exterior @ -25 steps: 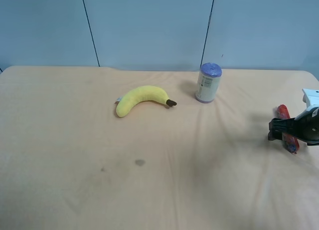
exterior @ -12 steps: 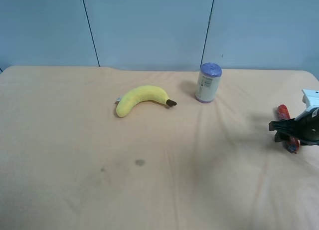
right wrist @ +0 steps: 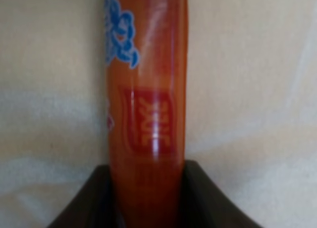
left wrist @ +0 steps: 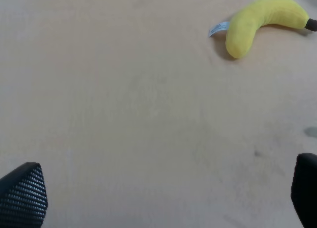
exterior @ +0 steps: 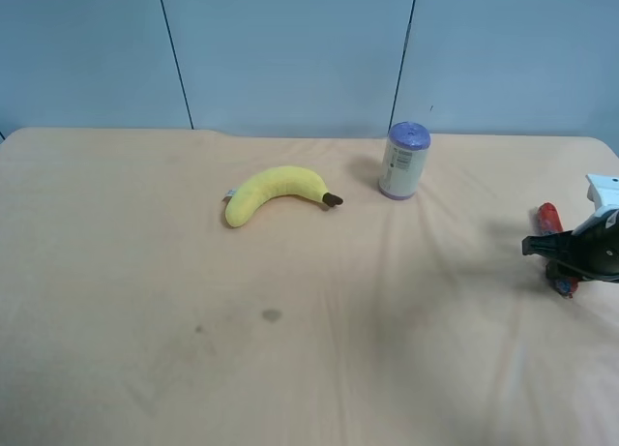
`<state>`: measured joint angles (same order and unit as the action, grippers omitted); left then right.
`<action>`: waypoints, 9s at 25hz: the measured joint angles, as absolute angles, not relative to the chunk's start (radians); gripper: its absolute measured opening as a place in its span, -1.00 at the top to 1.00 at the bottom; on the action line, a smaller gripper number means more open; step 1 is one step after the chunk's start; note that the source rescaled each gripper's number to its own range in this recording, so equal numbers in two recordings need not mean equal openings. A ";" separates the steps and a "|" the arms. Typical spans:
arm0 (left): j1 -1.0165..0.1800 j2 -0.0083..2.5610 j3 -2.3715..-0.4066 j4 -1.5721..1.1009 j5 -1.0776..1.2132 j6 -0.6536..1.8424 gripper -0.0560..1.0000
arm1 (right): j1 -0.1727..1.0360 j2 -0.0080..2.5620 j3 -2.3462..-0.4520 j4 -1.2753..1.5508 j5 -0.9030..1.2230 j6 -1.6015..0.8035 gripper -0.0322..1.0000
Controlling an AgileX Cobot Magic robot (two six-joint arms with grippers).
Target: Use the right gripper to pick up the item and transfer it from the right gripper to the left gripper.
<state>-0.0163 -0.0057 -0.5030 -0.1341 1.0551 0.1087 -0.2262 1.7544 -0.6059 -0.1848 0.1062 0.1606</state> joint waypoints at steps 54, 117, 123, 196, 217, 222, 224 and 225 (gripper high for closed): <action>-0.016 -0.006 -0.503 -0.134 1.055 0.109 -1.00 | 0.537 1.523 -1.092 0.110 0.341 -0.679 0.92; -0.016 0.304 -0.639 -0.141 1.048 0.328 -1.00 | 0.537 1.523 -1.092 0.237 0.314 -0.687 0.93; -0.086 0.496 -0.730 -0.234 1.042 0.439 -1.00 | 0.537 1.523 -1.092 0.237 0.314 -0.687 0.93; -0.619 1.447 -0.929 0.109 -0.231 0.829 -1.00 | 0.537 1.523 -1.092 0.238 0.300 -0.687 0.93; -0.551 1.447 -0.929 0.105 -0.223 0.899 -0.82 | 0.537 1.523 -1.092 0.238 0.299 -0.687 0.93; -0.552 1.447 -0.929 0.125 -0.236 0.899 -0.82 | 0.537 1.523 -1.092 0.238 0.299 -0.687 0.93; -0.552 1.447 -0.929 0.146 -0.236 0.899 -0.82 | 0.537 1.523 -1.092 0.238 0.299 -0.687 0.93; -0.552 1.447 -0.929 0.152 -0.236 0.899 -0.82 | 0.537 1.523 -1.092 0.238 0.299 -0.687 0.93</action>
